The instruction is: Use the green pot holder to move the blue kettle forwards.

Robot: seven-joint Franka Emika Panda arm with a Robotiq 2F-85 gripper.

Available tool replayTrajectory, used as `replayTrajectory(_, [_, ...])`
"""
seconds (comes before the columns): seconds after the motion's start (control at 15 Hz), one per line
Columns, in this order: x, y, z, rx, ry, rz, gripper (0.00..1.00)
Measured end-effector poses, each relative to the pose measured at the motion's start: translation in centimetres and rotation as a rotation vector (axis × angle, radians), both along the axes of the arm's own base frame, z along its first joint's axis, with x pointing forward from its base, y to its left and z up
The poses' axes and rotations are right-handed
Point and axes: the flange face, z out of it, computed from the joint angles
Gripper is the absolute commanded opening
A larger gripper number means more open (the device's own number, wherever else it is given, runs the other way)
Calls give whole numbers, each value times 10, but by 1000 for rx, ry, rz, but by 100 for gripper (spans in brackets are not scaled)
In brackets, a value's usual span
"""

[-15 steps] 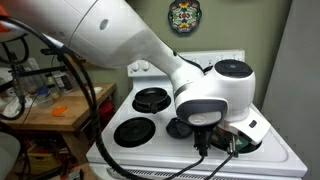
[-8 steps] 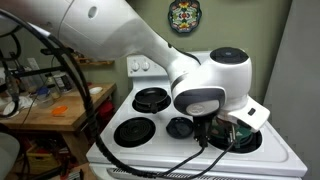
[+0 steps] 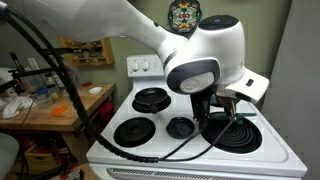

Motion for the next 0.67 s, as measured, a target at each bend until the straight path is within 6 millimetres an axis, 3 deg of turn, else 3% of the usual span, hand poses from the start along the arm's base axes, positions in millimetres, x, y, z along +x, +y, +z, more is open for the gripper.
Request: replayTrajectory(0.67, [26,15,112,-120,-114,36,1])
